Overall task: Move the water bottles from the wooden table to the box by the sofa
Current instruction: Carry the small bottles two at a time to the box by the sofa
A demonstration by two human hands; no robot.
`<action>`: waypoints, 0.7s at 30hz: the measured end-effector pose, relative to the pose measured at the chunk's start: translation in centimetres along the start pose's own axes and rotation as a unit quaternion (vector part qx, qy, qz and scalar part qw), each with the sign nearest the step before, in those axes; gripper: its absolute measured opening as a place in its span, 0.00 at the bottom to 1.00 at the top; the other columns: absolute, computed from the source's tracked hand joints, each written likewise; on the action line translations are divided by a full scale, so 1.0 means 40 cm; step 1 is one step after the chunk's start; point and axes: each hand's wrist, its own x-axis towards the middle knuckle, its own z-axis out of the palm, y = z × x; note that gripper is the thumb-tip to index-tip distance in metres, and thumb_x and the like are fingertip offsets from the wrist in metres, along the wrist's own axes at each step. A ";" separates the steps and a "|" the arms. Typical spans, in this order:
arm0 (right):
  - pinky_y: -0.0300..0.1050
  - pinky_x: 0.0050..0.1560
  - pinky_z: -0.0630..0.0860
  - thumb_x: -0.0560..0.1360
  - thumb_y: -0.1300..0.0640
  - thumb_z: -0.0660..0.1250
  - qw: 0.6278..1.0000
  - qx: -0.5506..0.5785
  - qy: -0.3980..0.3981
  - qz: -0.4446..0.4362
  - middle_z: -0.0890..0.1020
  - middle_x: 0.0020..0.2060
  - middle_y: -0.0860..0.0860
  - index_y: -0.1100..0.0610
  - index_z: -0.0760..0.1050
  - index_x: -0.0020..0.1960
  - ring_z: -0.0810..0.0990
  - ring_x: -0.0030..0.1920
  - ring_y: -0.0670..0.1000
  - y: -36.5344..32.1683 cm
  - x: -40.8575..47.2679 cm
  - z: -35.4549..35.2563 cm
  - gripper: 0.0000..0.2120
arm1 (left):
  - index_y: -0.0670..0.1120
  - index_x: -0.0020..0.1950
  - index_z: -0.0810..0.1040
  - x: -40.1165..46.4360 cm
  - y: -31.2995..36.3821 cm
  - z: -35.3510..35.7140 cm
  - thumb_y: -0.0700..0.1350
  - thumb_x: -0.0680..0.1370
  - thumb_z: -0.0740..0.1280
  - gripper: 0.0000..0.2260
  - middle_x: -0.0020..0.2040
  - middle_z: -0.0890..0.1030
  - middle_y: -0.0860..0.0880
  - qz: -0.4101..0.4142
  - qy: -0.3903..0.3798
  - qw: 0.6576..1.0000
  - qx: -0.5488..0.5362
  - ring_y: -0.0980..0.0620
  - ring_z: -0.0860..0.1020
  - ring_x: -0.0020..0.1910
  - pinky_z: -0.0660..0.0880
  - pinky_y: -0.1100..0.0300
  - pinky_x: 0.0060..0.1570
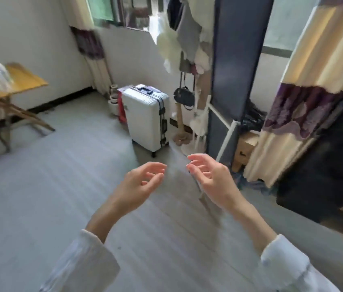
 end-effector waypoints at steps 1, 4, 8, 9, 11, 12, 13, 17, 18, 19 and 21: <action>0.30 0.43 0.75 0.74 0.58 0.65 1.000 -0.001 -0.012 -0.019 0.82 0.44 0.50 0.56 0.75 0.56 0.79 0.41 0.45 -0.042 0.059 0.056 0.10 | 0.51 0.56 0.77 0.011 -0.029 -0.073 0.44 0.77 0.63 0.09 0.51 0.81 0.52 -0.007 0.016 1.000 0.002 0.58 0.79 0.50 0.74 0.71 0.46; 0.33 0.44 0.75 0.74 0.58 0.65 0.997 0.015 -0.041 -0.062 0.82 0.45 0.52 0.56 0.76 0.56 0.80 0.44 0.49 -0.160 0.215 0.227 0.10 | 0.51 0.57 0.76 0.050 -0.113 -0.287 0.44 0.77 0.63 0.10 0.52 0.81 0.52 -0.024 0.078 0.997 0.004 0.57 0.78 0.52 0.74 0.68 0.49; 0.33 0.44 0.75 0.74 0.57 0.65 0.989 0.044 -0.088 -0.107 0.82 0.45 0.50 0.56 0.76 0.55 0.81 0.45 0.49 -0.286 0.382 0.420 0.10 | 0.51 0.57 0.75 0.082 -0.204 -0.524 0.44 0.77 0.62 0.10 0.52 0.81 0.51 -0.040 0.190 0.980 -0.027 0.56 0.79 0.51 0.75 0.65 0.51; 0.36 0.46 0.75 0.74 0.58 0.65 0.987 0.050 -0.099 -0.113 0.82 0.45 0.51 0.56 0.75 0.55 0.81 0.46 0.49 -0.311 0.417 0.463 0.10 | 0.51 0.56 0.75 0.084 -0.226 -0.570 0.43 0.78 0.61 0.09 0.51 0.81 0.50 -0.047 0.211 0.975 -0.041 0.56 0.79 0.50 0.76 0.63 0.51; 0.40 0.49 0.76 0.75 0.57 0.64 0.982 0.058 -0.127 -0.124 0.83 0.47 0.52 0.55 0.75 0.55 0.81 0.47 0.50 -0.353 0.487 0.546 0.09 | 0.51 0.55 0.75 0.092 -0.274 -0.652 0.43 0.78 0.61 0.08 0.51 0.81 0.49 -0.060 0.244 0.966 -0.054 0.55 0.80 0.49 0.77 0.60 0.52; 0.40 0.49 0.76 0.75 0.57 0.64 0.980 0.061 -0.142 -0.127 0.83 0.47 0.52 0.55 0.75 0.55 0.81 0.47 0.50 -0.367 0.522 0.588 0.09 | 0.52 0.55 0.75 0.098 -0.301 -0.688 0.43 0.78 0.61 0.08 0.51 0.82 0.50 -0.068 0.258 0.962 -0.052 0.55 0.80 0.49 0.77 0.59 0.53; 0.40 0.48 0.76 0.75 0.56 0.64 0.977 0.067 -0.157 -0.128 0.83 0.47 0.52 0.54 0.75 0.55 0.81 0.47 0.50 -0.377 0.558 0.629 0.09 | 0.52 0.55 0.75 0.104 -0.329 -0.723 0.43 0.78 0.61 0.08 0.50 0.82 0.51 -0.078 0.270 0.958 -0.049 0.56 0.80 0.49 0.76 0.58 0.53; 0.41 0.48 0.77 0.75 0.56 0.64 0.965 0.074 -0.207 -0.140 0.83 0.46 0.52 0.53 0.75 0.54 0.81 0.47 0.50 -0.406 0.703 0.785 0.09 | 0.55 0.53 0.76 0.145 -0.444 -0.840 0.44 0.78 0.61 0.08 0.49 0.82 0.53 -0.119 0.311 0.942 -0.046 0.56 0.80 0.49 0.76 0.54 0.56; 0.43 0.49 0.77 0.75 0.56 0.64 0.963 0.075 -0.216 -0.143 0.83 0.46 0.52 0.54 0.75 0.54 0.81 0.47 0.51 -0.414 0.743 0.822 0.09 | 0.55 0.52 0.76 0.164 -0.471 -0.867 0.44 0.78 0.61 0.08 0.50 0.82 0.53 -0.128 0.317 0.939 -0.045 0.57 0.80 0.49 0.76 0.53 0.56; 0.45 0.50 0.78 0.75 0.56 0.64 0.960 0.077 -0.225 -0.146 0.83 0.46 0.53 0.54 0.75 0.54 0.81 0.47 0.51 -0.423 0.787 0.859 0.09 | 0.55 0.52 0.76 0.187 -0.498 -0.896 0.44 0.78 0.61 0.08 0.50 0.82 0.53 -0.135 0.324 0.935 -0.042 0.57 0.80 0.49 0.76 0.53 0.56; 0.47 0.51 0.78 0.75 0.56 0.64 0.954 0.085 -0.241 -0.157 0.83 0.47 0.52 0.54 0.75 0.54 0.81 0.47 0.51 -0.442 0.888 0.932 0.09 | 0.55 0.52 0.76 0.245 -0.550 -0.963 0.44 0.78 0.61 0.08 0.50 0.82 0.54 -0.144 0.340 0.929 -0.035 0.59 0.80 0.48 0.76 0.53 0.56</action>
